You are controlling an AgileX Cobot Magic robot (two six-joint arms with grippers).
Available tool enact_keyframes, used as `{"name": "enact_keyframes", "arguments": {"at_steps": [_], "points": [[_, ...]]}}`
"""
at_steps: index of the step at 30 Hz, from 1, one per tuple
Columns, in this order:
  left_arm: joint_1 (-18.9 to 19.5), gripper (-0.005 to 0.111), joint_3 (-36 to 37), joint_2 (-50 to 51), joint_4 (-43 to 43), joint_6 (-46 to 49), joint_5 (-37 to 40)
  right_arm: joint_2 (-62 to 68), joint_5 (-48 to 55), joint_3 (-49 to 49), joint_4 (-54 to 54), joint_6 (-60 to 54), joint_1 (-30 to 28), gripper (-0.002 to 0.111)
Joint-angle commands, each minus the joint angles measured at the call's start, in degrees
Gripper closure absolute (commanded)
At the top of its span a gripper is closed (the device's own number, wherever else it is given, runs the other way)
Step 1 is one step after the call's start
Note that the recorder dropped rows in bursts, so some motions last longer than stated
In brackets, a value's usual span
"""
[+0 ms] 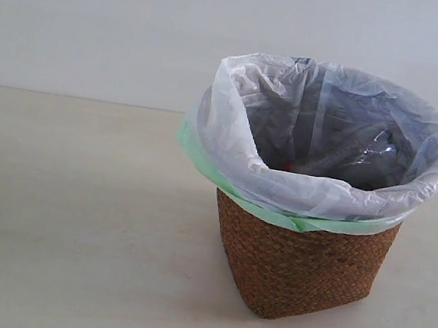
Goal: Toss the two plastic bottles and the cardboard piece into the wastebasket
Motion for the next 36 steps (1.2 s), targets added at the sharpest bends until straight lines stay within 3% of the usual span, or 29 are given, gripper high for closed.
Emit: {"name": "enact_keyframes", "arguments": {"at_steps": [1,3,10,25,31,36], "points": [[0.3,0.103,0.2,-0.2,-0.1,0.1,-0.6,-0.3,-0.5,-0.1,-0.3,-0.2,-0.3,0.108],[0.3,0.103,0.2,-0.2,3.9,-3.1,-1.2,-0.3,-0.5,-0.1,-0.3,-0.2,-0.3,0.108],[0.3,0.103,0.2,-0.2,26.8,-30.5,-1.9,-0.3,-0.5,-0.1,-0.3,-0.2,-0.3,0.108],[0.3,0.103,0.2,-0.2,27.3,-31.0,-1.1,-0.3,-0.5,-0.1,-0.3,-0.2,-0.3,0.108],[-2.7,0.103,0.2,-0.2,27.3,-31.0,-1.1,-0.3,-0.5,-0.1,-0.3,-0.2,-0.3,0.108],[-3.1,0.103,0.2,-0.2,27.3,-31.0,-1.1,-0.3,-0.5,-0.1,-0.3,-0.2,-0.3,0.108]]}}
